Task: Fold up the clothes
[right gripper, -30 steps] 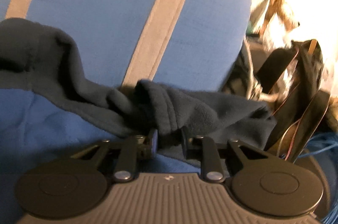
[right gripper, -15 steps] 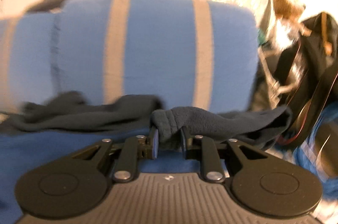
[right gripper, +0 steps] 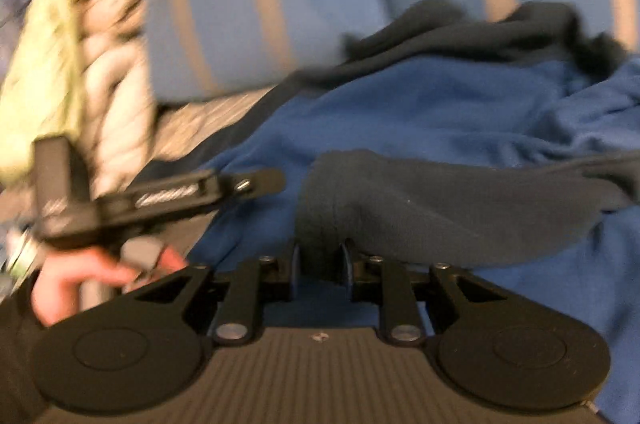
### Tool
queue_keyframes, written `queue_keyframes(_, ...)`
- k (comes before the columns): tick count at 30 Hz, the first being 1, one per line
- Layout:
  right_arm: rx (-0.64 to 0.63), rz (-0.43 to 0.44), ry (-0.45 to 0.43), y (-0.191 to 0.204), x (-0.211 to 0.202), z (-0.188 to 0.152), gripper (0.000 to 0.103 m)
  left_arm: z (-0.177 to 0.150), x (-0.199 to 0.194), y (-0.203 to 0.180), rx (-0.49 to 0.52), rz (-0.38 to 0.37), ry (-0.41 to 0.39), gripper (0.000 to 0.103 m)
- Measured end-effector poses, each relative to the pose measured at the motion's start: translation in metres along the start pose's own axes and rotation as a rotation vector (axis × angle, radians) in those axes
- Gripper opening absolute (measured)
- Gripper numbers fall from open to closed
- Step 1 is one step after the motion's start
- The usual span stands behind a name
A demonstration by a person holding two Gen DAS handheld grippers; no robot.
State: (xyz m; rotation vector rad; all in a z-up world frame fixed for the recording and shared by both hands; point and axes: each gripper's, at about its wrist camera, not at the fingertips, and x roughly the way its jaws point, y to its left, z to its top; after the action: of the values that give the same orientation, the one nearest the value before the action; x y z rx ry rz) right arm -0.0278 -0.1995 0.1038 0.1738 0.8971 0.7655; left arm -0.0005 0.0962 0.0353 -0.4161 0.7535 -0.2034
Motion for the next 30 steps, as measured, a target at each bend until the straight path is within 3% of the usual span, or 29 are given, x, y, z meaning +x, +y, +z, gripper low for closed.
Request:
queue_keyframes(1,-0.014,0.03,0.026,0.001,0.002,0.0,0.04,0.0,0.002,0.002,-0.009,-0.002,0.007,0.076)
queue_keyframes(2,-0.028,0.056,0.031,0.004,0.001,-0.001,0.061,-0.001,0.003,0.005,-0.02,-0.014,0.014,0.076)
queue_keyframes(3,-0.042,0.081,0.031,0.006,-0.001,-0.002,0.069,-0.001,0.005,0.008,-0.036,-0.031,0.019,0.076)
queue_keyframes(4,-0.064,0.093,0.021,0.009,-0.005,-0.002,0.085,-0.001,0.008,0.012,-0.07,-0.057,0.03,0.076)
queue_keyframes(5,-0.093,0.084,0.007,0.011,-0.009,-0.002,0.09,-0.002,0.011,0.016,-0.107,-0.085,0.043,0.076)
queue_keyframes(10,-0.165,-0.027,-0.102,0.005,-0.037,0.004,0.095,-0.004,0.03,0.028,-0.291,-0.232,0.108,0.076)
queue_keyframes(15,-0.038,-0.168,-0.17,-0.028,-0.048,0.015,0.098,-0.001,0.047,0.025,-0.337,-0.287,0.121,0.076)
queue_keyframes(19,0.061,-0.198,-0.175,-0.046,-0.05,0.015,0.098,0.0,0.06,0.026,-0.422,-0.36,0.143,0.073)
queue_keyframes(21,0.076,-0.199,-0.181,-0.051,-0.053,0.014,0.098,0.0,0.068,0.026,-0.477,-0.403,0.17,0.049)
queue_keyframes(23,0.07,-0.204,-0.191,-0.053,-0.057,0.013,0.098,-0.002,0.072,0.02,-0.475,-0.39,0.224,0.015)
queue_keyframes(25,0.045,-0.222,-0.205,-0.054,-0.059,0.014,0.098,-0.004,0.072,0.012,-0.448,-0.369,0.263,0.009)
queue_keyframes(30,0.015,-0.283,-0.23,-0.058,-0.066,0.017,0.099,-0.015,0.048,-0.011,-0.307,-0.369,0.33,0.009)
